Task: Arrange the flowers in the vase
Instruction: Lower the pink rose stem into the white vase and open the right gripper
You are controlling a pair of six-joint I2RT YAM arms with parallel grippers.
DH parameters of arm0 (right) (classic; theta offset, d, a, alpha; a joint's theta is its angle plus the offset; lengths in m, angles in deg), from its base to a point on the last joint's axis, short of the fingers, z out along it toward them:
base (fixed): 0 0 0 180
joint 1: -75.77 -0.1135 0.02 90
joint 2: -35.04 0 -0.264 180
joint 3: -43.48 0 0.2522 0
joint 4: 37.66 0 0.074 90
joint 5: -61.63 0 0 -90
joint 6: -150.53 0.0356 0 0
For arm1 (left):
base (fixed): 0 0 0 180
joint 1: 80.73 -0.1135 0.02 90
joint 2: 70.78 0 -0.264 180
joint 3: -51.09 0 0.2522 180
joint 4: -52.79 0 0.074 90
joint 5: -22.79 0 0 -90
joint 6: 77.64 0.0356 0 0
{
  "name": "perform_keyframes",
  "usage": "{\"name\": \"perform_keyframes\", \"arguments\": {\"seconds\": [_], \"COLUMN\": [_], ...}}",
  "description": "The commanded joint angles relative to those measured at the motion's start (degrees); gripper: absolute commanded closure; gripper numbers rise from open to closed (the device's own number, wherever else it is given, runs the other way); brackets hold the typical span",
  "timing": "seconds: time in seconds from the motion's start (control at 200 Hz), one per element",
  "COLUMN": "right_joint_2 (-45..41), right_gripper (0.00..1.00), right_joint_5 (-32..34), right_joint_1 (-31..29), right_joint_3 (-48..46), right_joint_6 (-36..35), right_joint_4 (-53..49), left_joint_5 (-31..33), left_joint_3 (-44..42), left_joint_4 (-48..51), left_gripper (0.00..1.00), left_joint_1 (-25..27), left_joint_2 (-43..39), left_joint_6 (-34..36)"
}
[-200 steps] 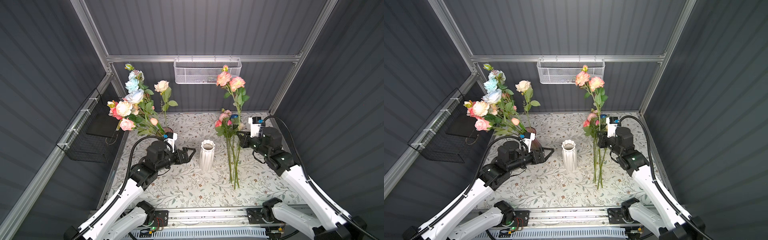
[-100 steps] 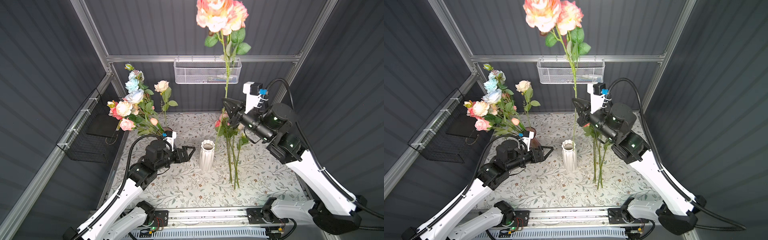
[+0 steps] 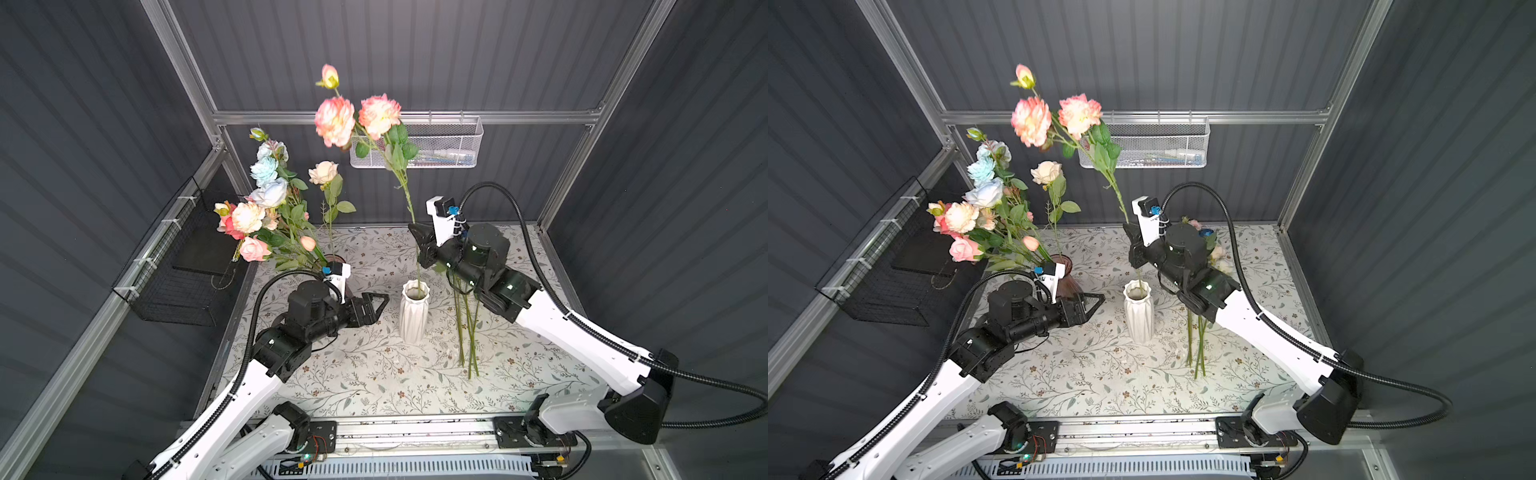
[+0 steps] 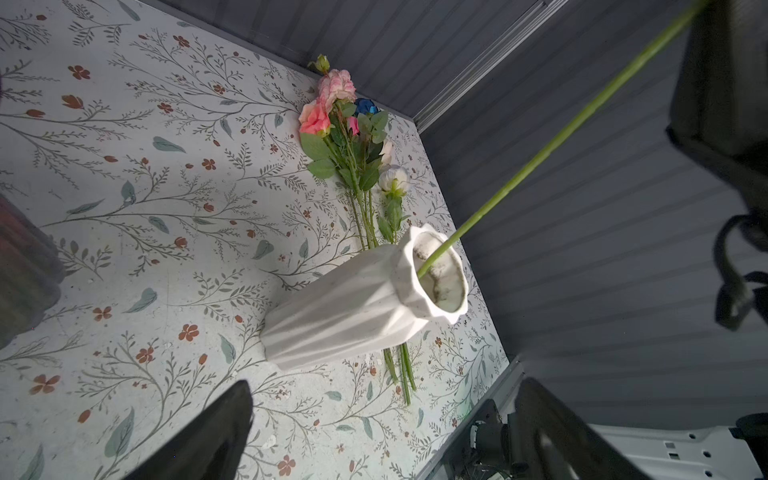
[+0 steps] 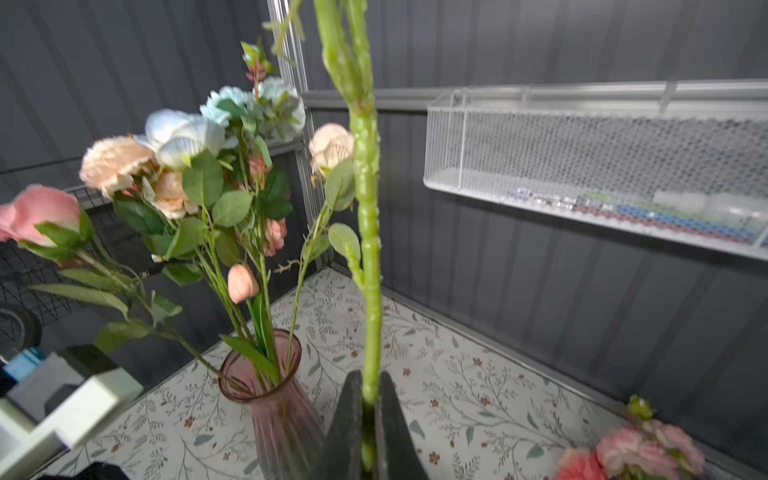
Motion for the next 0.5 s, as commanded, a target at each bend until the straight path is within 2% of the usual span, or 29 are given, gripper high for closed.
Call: {"name": "perform_keyframes", "arguments": {"seconds": [0.0,0.245,0.355,0.495], "right_joint_2": [-2.6,-5.14,-5.86,-10.32], "right_gripper": [0.91,0.82,0.59,0.44], "right_joint_5": [0.76,0.66,-0.67,-0.46], "right_joint_1": [-0.24,-0.24,-0.23,-0.23], "right_joint_3": [-3.09,-9.05,-8.6,-10.71], "right_joint_6": [3.73,10.38,12.24,14.13], "right_joint_4": [3.59,-1.09,-4.46,-5.79], "left_joint_5": [0.07,-0.54,-0.89,-0.82], "left_joint_3": [1.73,1.3,1.49,1.71], "left_joint_4": [0.19,-0.77,-0.86,-1.05], "left_gripper": [0.0,0.0,0.0,0.0], "left_joint_1": [0.3,0.33,0.34,0.32], "left_joint_2": [-0.1,0.99,1.42,1.32], "left_joint_6": [1.53,1.37,1.52,1.76]}}
